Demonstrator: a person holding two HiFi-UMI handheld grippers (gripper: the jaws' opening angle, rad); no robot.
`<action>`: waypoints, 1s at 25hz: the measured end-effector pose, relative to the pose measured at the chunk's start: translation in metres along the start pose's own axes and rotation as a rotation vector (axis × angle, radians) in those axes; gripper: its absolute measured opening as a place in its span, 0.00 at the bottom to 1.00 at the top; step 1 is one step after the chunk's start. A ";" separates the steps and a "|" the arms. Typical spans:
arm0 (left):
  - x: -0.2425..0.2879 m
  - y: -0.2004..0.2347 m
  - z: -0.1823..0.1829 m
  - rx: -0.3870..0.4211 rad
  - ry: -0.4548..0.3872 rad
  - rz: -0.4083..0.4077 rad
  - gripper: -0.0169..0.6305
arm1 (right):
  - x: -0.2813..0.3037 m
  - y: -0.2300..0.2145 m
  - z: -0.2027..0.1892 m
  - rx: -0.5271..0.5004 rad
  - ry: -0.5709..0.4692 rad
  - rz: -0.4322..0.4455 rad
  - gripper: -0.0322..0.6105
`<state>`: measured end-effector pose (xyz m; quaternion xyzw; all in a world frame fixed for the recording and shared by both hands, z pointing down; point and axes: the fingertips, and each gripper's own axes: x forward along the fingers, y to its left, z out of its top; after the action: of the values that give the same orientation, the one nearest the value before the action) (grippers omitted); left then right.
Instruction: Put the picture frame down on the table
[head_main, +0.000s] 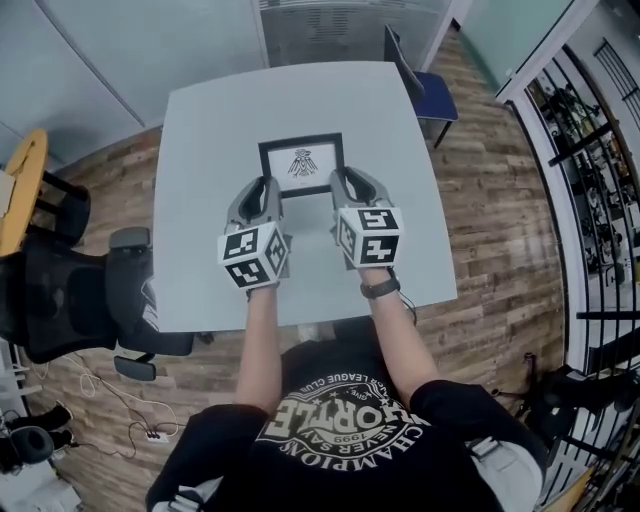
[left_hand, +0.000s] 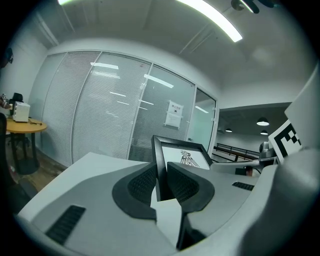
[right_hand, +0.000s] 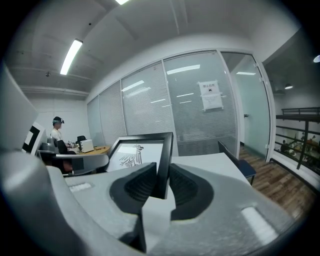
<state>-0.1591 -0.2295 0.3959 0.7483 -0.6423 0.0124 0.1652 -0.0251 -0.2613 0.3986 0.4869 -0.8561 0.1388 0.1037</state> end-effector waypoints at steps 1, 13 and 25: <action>0.007 0.001 -0.002 -0.003 0.008 0.002 0.14 | 0.006 -0.004 -0.001 0.001 0.008 0.000 0.17; 0.070 0.017 -0.031 -0.029 0.091 0.021 0.14 | 0.065 -0.038 -0.024 0.026 0.102 0.006 0.17; 0.118 0.043 -0.061 -0.070 0.172 0.048 0.14 | 0.120 -0.055 -0.054 0.057 0.192 0.010 0.17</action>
<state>-0.1683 -0.3313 0.4912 0.7228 -0.6434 0.0581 0.2453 -0.0359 -0.3665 0.4944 0.4700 -0.8403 0.2095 0.1706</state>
